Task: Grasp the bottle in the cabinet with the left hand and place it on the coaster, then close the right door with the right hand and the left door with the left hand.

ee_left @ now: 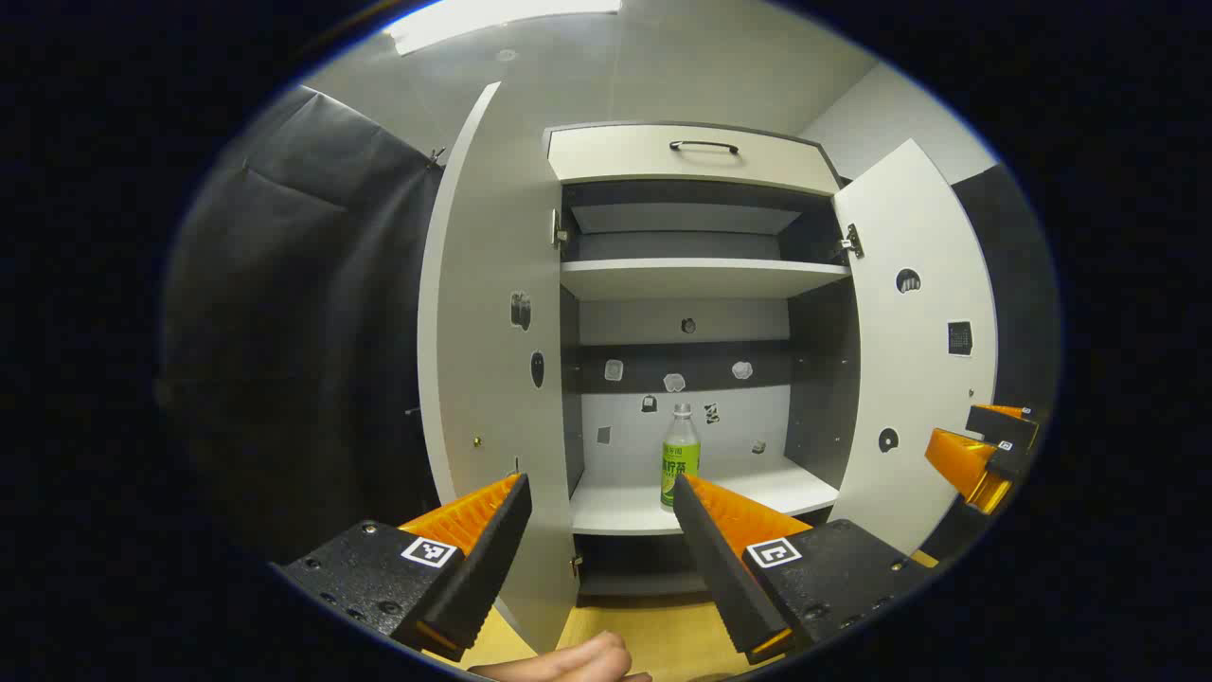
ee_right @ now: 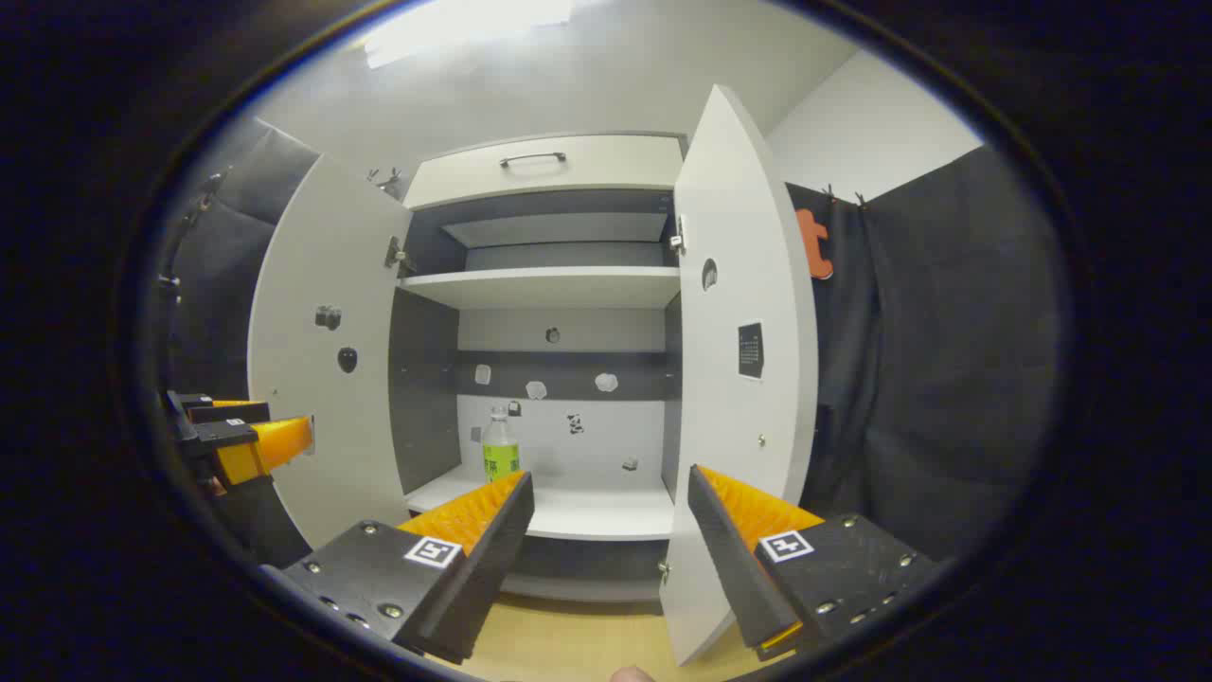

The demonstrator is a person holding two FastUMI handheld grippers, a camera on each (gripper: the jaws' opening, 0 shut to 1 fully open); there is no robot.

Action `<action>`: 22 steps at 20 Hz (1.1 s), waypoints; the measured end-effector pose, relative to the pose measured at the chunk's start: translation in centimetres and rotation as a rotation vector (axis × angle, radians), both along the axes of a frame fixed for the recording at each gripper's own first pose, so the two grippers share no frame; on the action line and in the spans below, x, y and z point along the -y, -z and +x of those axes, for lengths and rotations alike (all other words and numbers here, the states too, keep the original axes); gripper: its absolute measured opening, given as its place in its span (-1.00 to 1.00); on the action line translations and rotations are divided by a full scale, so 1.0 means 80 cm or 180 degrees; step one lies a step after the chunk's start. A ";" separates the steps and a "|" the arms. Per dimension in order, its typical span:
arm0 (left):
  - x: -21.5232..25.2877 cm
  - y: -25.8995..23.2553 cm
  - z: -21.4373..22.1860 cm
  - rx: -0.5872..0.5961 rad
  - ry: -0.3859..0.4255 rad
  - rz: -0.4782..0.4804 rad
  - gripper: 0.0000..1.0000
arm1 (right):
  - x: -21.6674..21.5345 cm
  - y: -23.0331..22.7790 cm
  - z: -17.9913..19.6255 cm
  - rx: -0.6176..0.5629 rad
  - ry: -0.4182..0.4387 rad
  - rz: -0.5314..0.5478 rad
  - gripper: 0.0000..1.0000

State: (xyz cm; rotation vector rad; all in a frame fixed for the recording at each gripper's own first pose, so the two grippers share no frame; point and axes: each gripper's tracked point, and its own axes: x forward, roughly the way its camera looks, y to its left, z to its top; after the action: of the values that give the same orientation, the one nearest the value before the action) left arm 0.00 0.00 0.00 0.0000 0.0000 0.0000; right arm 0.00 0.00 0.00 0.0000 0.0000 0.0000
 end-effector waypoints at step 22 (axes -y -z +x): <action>0.031 0.038 0.027 -0.0173 0.0025 0.0012 0.84 | -0.010 0.002 0.006 0.0042 -0.0161 -0.0078 0.97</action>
State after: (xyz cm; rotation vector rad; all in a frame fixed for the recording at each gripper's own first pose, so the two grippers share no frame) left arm 2.18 -2.47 -3.01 0.0039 0.0542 -0.0077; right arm 0.51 0.76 -0.15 -0.0245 -0.0132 0.0505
